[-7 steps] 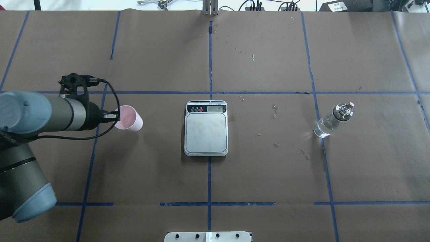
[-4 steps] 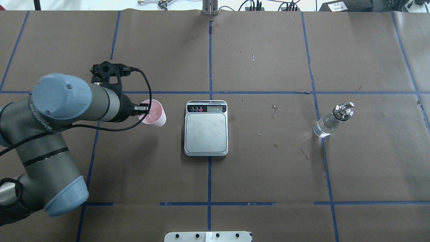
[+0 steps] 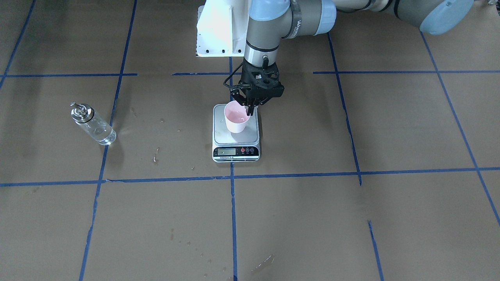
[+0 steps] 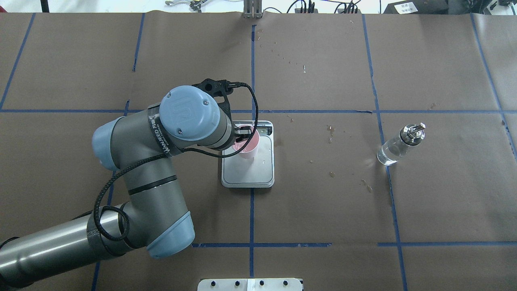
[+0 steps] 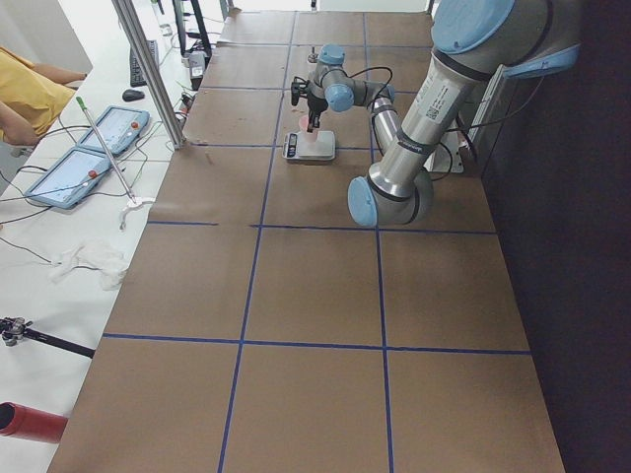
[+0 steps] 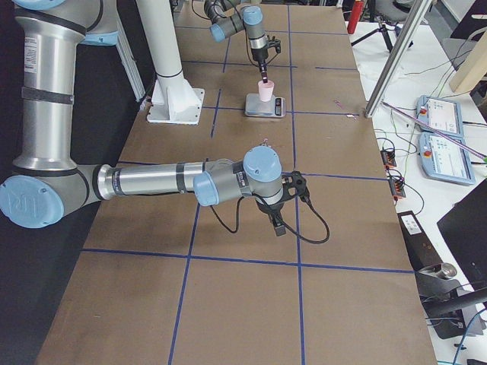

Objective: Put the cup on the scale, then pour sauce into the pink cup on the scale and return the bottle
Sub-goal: 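Carry the pink cup with the left gripper onto the white scale, then release the cup and withdraw the left gripper away from the scale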

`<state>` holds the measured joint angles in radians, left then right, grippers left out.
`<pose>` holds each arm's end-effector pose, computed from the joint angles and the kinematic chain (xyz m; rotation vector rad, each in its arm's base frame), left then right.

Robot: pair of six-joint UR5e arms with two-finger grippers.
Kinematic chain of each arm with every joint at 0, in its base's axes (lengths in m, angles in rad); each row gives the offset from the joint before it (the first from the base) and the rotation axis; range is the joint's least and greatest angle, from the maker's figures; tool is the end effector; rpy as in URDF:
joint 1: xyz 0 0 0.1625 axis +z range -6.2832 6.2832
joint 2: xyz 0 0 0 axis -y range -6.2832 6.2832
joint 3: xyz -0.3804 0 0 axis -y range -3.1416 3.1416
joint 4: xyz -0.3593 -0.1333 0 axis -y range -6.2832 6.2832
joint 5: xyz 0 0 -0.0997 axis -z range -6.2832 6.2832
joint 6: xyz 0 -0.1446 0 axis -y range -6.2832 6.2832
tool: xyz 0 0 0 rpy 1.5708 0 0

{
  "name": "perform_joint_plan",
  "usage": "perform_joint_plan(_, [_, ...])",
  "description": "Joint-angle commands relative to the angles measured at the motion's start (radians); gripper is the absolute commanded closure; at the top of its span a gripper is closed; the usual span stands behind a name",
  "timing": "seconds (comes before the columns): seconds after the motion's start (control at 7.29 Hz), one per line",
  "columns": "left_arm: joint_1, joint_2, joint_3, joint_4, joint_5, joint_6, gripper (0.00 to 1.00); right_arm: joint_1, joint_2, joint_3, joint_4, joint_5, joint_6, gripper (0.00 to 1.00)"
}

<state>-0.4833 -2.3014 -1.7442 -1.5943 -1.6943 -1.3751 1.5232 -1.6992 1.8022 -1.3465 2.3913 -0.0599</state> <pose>0.5225 -0.4046 0.1698 0.2009 0.9132 -0.2091 0.0068 -0.4356 0.5641 0.3142 -0.8124 -0.2349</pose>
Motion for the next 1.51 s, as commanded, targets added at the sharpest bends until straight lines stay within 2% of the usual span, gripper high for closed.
perform_joint_plan(0.0, [0.023,0.002,0.014,-0.003,0.018,-0.001,1.00,0.000,0.000,-0.001,0.000,0.000,0.000,0.00])
perform_joint_plan(0.14, [0.026,0.002,0.014,-0.004,0.018,-0.001,1.00,0.000,0.000,-0.001,0.000,0.000,0.000,0.00])
perform_joint_plan(0.27, [0.026,0.002,0.014,-0.004,0.018,0.001,0.77,0.000,0.000,-0.003,0.000,0.000,0.000,0.00])
perform_joint_plan(0.41, [0.026,0.002,0.012,-0.004,0.018,0.005,0.46,0.000,-0.002,-0.001,0.000,0.000,0.000,0.00])
perform_joint_plan(0.55, [0.026,0.002,0.006,-0.004,0.019,0.010,0.00,0.000,-0.002,-0.001,0.000,0.000,0.000,0.00])
perform_joint_plan(0.69, [0.025,0.004,-0.015,0.000,0.015,0.017,0.00,0.000,-0.002,0.000,0.000,0.000,0.002,0.00])
perform_joint_plan(0.82, [0.017,0.031,-0.081,0.020,0.007,0.115,0.00,0.002,0.001,0.005,0.003,0.002,-0.001,0.00])
perform_joint_plan(0.96, [-0.015,0.124,-0.204,0.045,0.007,0.234,0.00,0.002,-0.007,0.026,0.003,-0.003,-0.001,0.00])
perform_joint_plan(1.1, [-0.073,0.207,-0.310,0.059,-0.001,0.371,0.00,0.000,-0.019,0.058,0.001,-0.003,0.023,0.00])
perform_joint_plan(1.37, [-0.286,0.365,-0.382,0.062,-0.140,0.686,0.00,-0.024,-0.071,0.203,-0.003,-0.003,0.254,0.00])
